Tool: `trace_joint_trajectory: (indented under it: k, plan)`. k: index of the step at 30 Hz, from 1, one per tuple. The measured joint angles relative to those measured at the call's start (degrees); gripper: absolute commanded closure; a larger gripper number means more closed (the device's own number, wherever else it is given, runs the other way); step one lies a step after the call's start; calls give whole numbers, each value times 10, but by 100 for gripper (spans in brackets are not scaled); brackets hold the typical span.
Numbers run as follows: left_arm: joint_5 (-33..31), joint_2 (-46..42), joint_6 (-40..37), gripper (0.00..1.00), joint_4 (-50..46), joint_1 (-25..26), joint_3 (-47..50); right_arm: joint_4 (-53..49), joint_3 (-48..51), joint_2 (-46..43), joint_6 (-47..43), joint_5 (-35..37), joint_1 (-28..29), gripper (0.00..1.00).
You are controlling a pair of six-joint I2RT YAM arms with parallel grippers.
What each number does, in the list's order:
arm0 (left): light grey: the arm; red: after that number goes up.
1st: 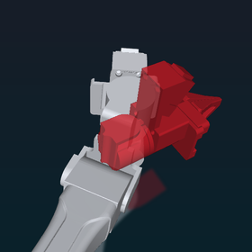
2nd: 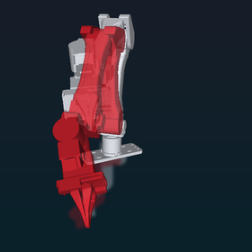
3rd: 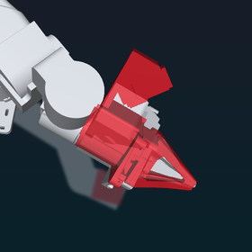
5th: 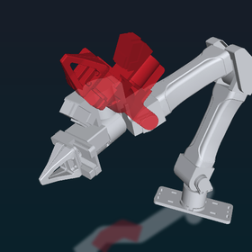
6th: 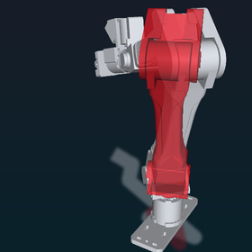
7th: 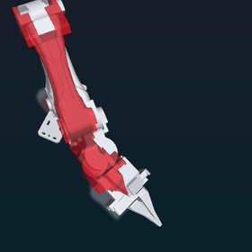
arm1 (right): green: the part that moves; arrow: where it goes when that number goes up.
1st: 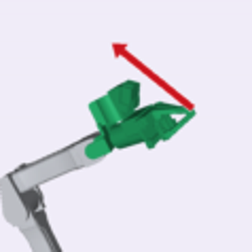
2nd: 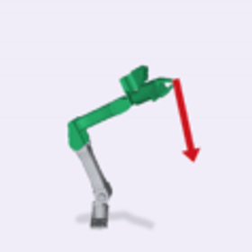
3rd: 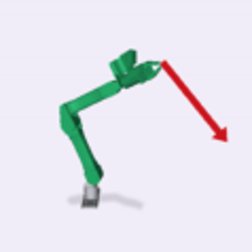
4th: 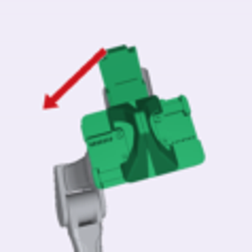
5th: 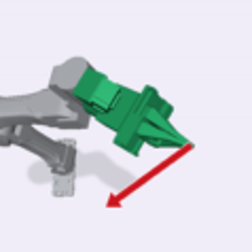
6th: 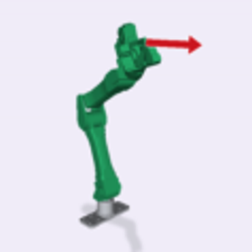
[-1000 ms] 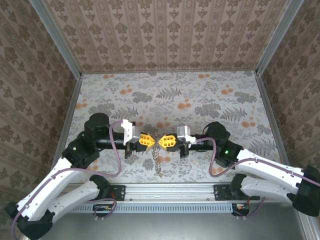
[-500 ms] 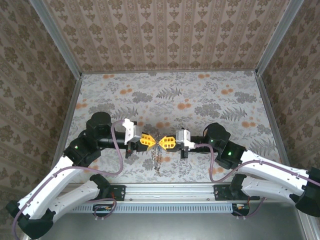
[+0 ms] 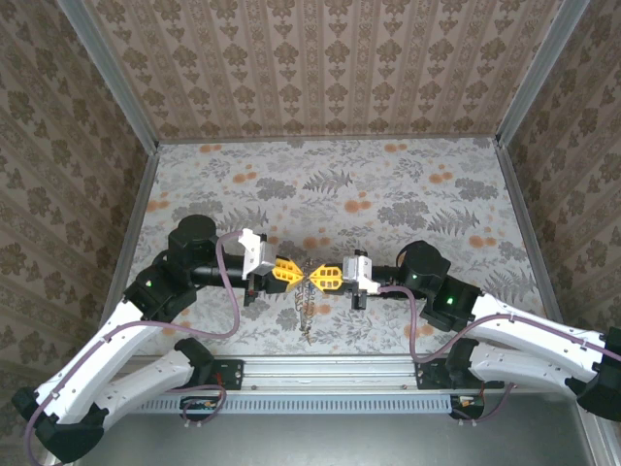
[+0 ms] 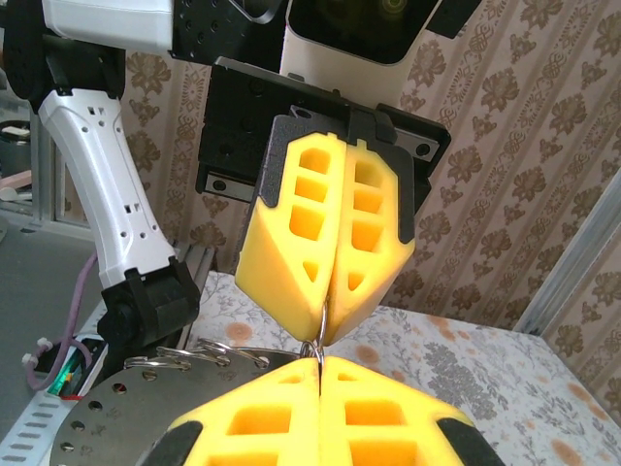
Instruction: Put the keys on the keyring
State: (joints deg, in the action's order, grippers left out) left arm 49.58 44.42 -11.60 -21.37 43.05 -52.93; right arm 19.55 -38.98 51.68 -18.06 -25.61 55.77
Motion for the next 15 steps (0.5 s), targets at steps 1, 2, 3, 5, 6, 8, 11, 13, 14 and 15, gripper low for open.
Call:
trace_joint_trajectory:
  k: [1,2,3,5,6,8,11,13,14,15]
  plan:
    - [0,0,0,100,0,0,0,-2,-1,0,0,0,0,100]
    - [0,0,0,100,0,0,0,-2,-2,0,0,0,0,100]
    - [0,1,0,100,0,0,-1,-3,-2,0,0,0,0,100]
    - [0,1,0,100,0,0,-1,-5,-3,0,0,0,0,100]
    - [0,1,0,100,0,0,-1,-5,-4,0,0,0,0,100]
    - [0,1,0,100,0,0,-1,-5,-4,0,0,0,0,100]
    - [0,2,0,100,0,0,-2,-5,-4,0,0,0,0,100]
    - [0,2,0,100,-1,0,-3,-5,-4,0,0,0,0,100]
    - [0,2,0,100,-1,0,-4,-5,-4,0,0,0,0,100]
    - [0,2,0,100,-1,0,-4,-5,-4,0,0,1,0,100]
